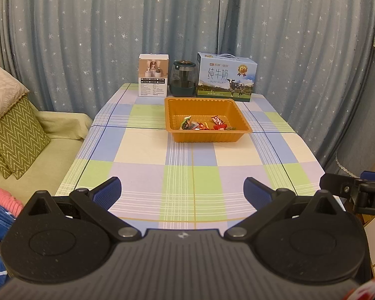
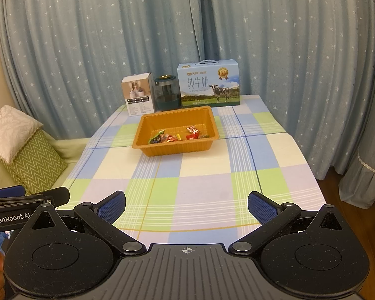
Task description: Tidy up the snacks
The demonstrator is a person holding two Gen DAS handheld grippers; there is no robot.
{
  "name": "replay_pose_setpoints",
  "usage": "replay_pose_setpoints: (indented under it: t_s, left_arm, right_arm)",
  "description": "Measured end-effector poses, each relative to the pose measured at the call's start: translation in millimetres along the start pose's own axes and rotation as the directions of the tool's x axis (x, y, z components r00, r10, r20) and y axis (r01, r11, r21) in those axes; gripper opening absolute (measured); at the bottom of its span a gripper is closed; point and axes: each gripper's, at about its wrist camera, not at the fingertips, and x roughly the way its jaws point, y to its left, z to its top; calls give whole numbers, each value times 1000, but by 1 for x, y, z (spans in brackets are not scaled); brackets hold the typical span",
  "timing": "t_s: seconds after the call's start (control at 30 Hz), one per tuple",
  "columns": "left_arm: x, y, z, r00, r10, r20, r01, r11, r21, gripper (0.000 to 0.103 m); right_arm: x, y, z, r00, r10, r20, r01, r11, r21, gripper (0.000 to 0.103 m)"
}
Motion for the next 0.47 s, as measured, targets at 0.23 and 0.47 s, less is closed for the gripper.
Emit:
replay_pose_setpoints:
  t_s: [0.23, 0.47]
  left_arm:
    - [1, 0, -2, 1000, 7, -4, -7, 1000, -2, 103]
    - [0, 2, -5, 1000, -3, 14, 3, 1000, -6, 103]
  right_arm:
    - [1, 0, -1, 1000, 0, -2, 0, 1000, 0, 103]
    - [1, 0, 0, 1000, 0, -2, 0, 1000, 0, 103]
